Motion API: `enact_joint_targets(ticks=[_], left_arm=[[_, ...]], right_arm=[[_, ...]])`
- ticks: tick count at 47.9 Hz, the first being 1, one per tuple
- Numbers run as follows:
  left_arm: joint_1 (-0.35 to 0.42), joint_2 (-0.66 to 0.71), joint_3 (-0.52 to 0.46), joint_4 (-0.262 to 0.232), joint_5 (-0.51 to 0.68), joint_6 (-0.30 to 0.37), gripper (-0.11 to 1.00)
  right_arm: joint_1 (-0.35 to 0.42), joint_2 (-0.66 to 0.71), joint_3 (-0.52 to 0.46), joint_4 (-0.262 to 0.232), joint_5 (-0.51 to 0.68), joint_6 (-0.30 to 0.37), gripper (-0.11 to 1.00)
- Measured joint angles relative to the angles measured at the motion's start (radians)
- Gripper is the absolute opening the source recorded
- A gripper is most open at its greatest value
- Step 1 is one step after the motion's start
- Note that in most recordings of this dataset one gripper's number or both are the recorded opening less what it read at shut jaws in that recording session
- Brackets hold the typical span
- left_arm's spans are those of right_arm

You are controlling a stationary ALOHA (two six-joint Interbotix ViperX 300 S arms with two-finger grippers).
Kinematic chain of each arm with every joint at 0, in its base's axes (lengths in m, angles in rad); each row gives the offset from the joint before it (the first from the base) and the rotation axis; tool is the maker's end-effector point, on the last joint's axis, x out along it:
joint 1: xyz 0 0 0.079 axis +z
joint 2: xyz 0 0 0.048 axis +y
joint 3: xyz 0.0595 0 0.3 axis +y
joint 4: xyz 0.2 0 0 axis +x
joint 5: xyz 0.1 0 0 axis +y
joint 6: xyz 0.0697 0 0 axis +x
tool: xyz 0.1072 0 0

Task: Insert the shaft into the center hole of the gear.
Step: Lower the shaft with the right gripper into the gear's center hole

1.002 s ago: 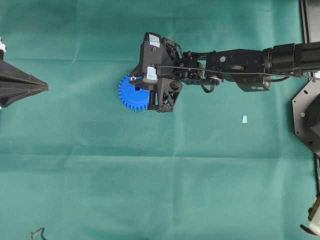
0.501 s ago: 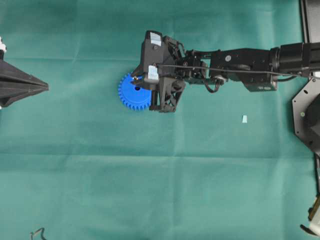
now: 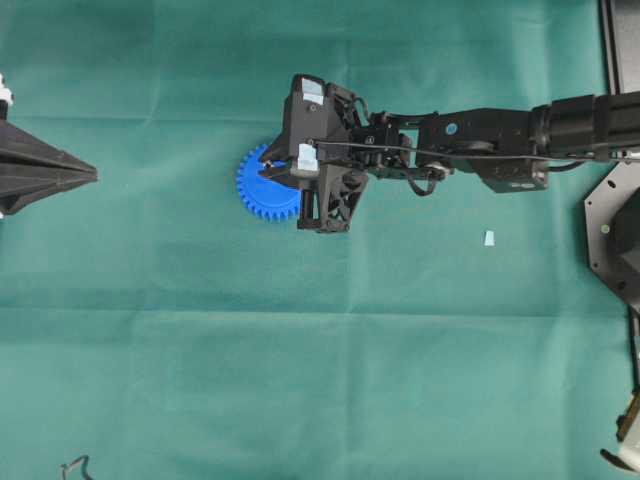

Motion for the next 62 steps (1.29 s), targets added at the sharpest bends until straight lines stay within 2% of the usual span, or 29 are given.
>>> enact_joint_targets(ticks=[62], left_arm=[[-0.002, 0.0, 0.0, 0.0, 0.0, -0.005, 0.0]], right_arm=[[-0.003, 0.064, 0.017, 0.006, -0.044, 0.005, 0.17]])
